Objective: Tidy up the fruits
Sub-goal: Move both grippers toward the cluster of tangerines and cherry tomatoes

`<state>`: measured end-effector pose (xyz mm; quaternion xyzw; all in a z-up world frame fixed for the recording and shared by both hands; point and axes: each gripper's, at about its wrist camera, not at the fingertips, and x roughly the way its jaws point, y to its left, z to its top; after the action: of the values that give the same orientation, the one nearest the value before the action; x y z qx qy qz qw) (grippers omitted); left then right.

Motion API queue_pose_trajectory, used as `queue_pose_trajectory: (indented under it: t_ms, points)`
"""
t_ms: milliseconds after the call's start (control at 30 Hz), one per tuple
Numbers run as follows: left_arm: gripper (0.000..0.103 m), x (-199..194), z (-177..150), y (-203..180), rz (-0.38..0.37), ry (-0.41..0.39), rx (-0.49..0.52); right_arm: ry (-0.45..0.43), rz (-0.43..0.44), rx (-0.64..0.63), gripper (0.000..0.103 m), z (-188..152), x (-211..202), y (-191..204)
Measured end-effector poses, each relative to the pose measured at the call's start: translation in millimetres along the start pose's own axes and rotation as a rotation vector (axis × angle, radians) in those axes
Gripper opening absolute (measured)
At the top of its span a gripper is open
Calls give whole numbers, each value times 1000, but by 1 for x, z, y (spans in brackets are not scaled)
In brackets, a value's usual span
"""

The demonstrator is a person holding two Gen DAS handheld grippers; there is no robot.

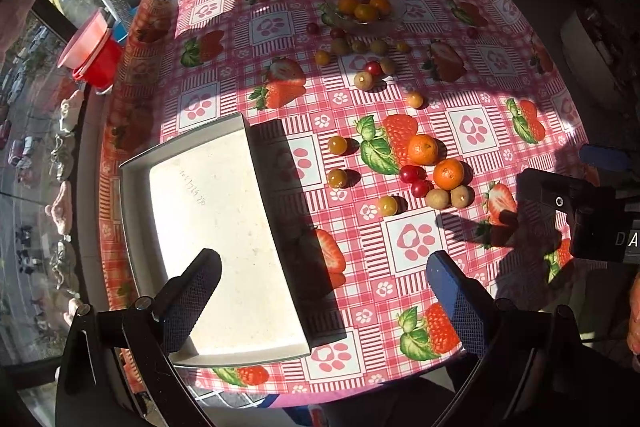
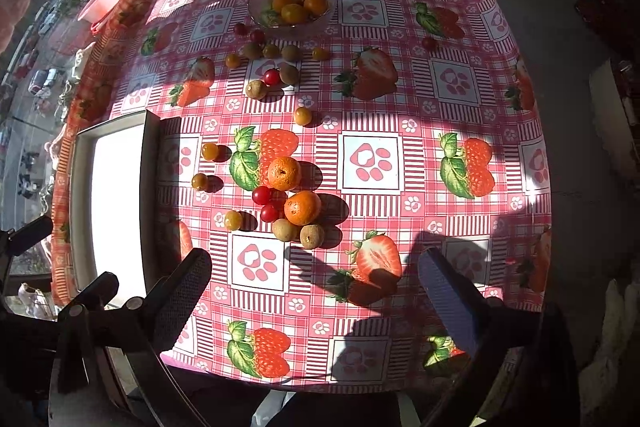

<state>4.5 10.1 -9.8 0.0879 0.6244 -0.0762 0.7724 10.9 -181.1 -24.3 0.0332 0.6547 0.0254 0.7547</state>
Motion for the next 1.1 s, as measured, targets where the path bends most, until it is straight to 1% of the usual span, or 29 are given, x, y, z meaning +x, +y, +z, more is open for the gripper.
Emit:
queue_pose_trajectory:
  t_ms: [67, 167, 200, 267, 300, 333, 400, 533, 667, 767, 900, 967, 1067, 1100]
  points:
    - [103, 5, 2, 7, -5, 17, -38, 11, 0, 15, 103, -4, 3, -4]
    - [103, 14, 4, 12, 24, 37, -59, 17, -11, 32, 103, -12, 11, -12]
    - [103, 17, 5, 12, 49, 40, -53, 25, -18, 40, 103, -14, 14, -15]
    - [103, 26, 6, 10, 62, 59, -38, 32, -19, 59, 103, -21, 23, -21]
    - [103, 32, 8, 10, 43, 45, -36, 57, -17, 72, 103, -24, 29, -24]
    - [103, 38, 9, 9, 46, 46, -30, 74, -21, 82, 103, -27, 34, -26]
    - [103, 53, 13, 6, 33, 26, -25, 78, -34, 93, 103, -32, 46, -30]
    - [103, 84, 18, 0, 58, 57, -4, 92, -25, 103, 103, -35, 68, -33]
    - [103, 108, 23, -5, 51, 62, -6, 90, -7, 120, 103, -28, 87, -30]
    - [103, 119, 27, -5, 30, 41, -4, 67, 12, 145, 103, -17, 97, -28]
    - [103, 134, 33, -7, 41, 29, 22, 47, 46, 178, 103, -3, 110, -24]
    - [103, 139, 34, -6, 29, 29, 23, 41, 55, 180, 103, 2, 117, -21]
    - [103, 145, 36, -7, 23, 4, 34, 20, 72, 158, 103, 9, 127, -14]
    - [98, 147, 37, -8, 21, -3, 40, 11, 77, 151, 103, 11, 129, -14]
